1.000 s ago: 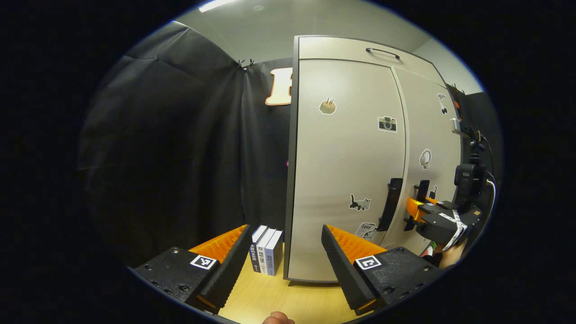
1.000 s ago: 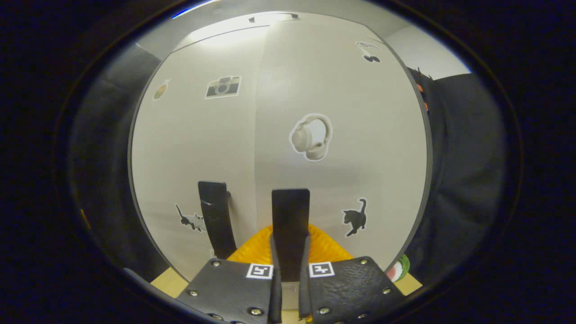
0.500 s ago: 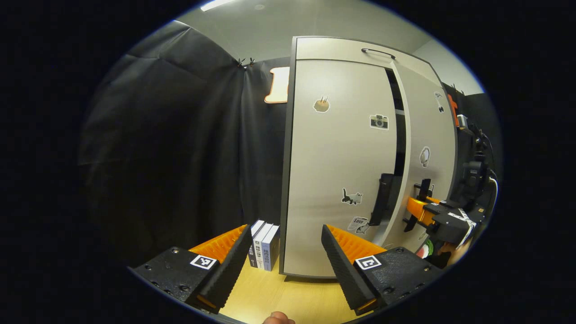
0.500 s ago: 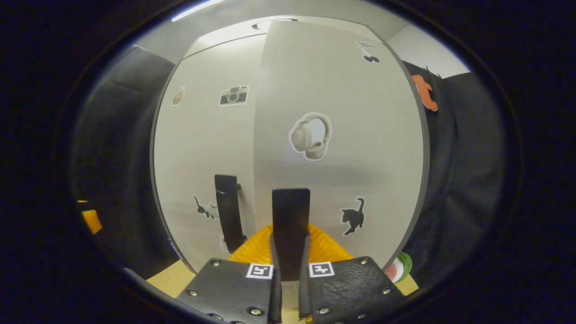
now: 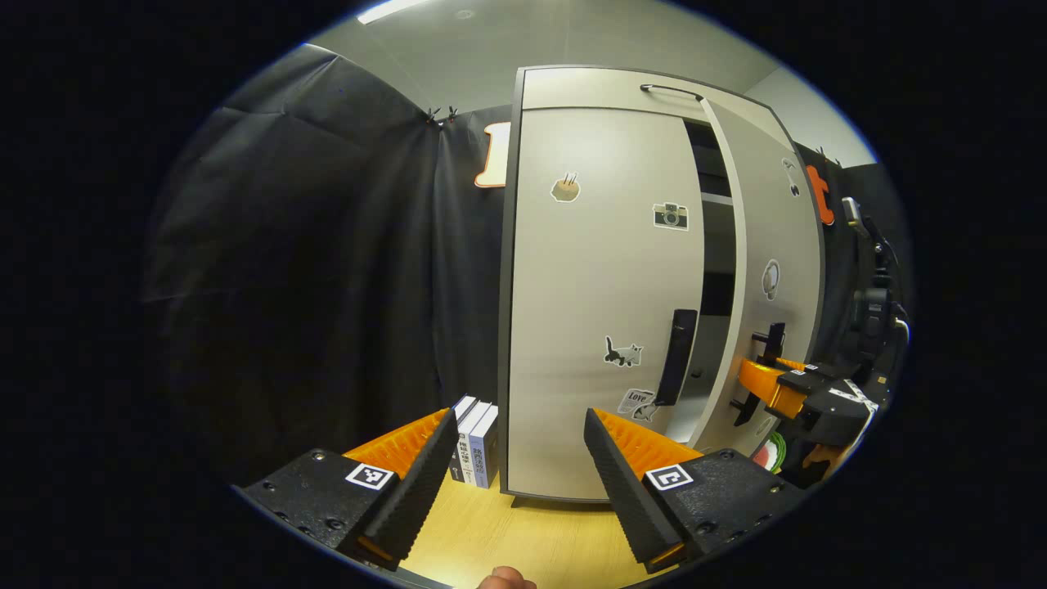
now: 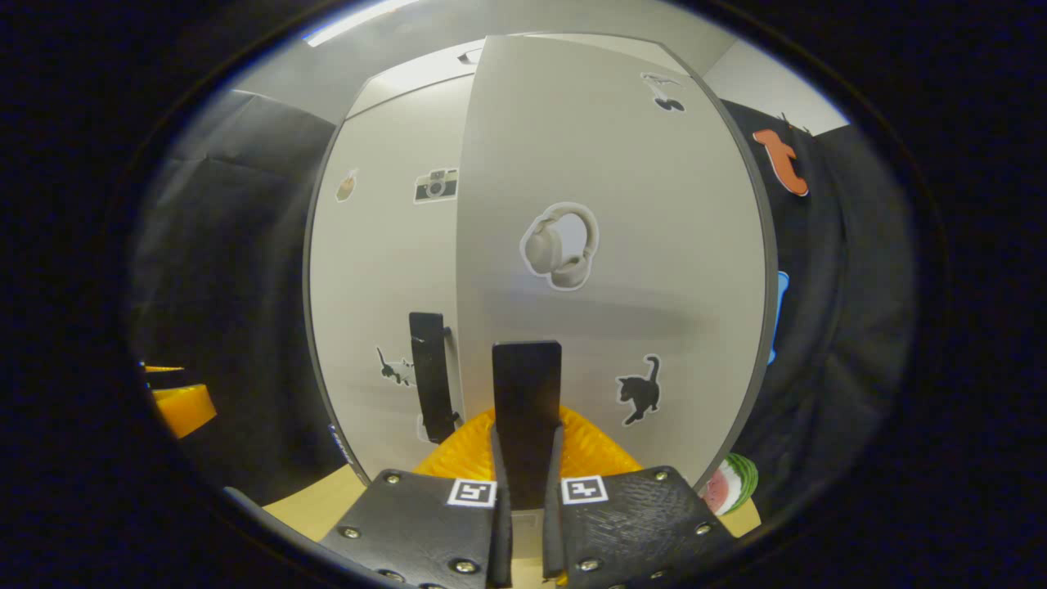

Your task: Open the right door of the double-door shoe cabinet with the right hand, and open the left door with the left hand.

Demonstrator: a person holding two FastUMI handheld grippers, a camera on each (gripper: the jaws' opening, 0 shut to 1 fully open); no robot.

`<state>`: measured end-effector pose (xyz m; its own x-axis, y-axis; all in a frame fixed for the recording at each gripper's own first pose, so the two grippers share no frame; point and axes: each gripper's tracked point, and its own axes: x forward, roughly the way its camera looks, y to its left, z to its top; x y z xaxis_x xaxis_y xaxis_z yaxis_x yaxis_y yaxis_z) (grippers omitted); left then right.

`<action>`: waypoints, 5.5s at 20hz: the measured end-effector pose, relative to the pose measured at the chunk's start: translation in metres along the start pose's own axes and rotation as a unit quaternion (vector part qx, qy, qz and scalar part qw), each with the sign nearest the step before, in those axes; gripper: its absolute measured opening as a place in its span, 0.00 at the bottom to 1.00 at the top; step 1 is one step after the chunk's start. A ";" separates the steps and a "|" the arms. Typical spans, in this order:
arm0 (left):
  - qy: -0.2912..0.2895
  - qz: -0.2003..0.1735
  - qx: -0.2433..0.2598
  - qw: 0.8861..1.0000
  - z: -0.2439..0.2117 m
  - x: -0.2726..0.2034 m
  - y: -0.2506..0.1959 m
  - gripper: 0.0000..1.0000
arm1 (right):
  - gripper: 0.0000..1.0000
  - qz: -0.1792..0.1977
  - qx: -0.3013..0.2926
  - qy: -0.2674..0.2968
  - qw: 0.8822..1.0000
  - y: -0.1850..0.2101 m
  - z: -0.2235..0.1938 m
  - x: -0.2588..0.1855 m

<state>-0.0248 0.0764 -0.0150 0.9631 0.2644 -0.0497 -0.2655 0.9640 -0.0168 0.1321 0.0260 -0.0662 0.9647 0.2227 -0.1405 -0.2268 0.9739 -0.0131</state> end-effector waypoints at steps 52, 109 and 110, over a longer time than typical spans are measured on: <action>0.017 0.040 0.016 0.999 -0.022 -0.064 -0.171 0.96 | 0.14 0.315 0.019 0.016 0.949 -0.079 -0.001 -0.093; 0.022 -0.137 0.052 0.989 -0.026 0.159 -0.182 0.71 | 1.00 -0.187 0.067 0.015 0.980 -0.215 -0.053 -0.151; 0.026 -0.146 0.038 0.988 -0.029 0.157 -0.187 0.55 | 1.00 -0.188 0.072 0.011 0.979 -0.217 -0.051 -0.151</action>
<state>0.1749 -0.0636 -0.0483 0.9942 -0.0258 -0.1047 0.0298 0.9989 0.0368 0.0287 -0.2208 -0.0929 0.9727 -0.1530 -0.1745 0.1674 0.9834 0.0707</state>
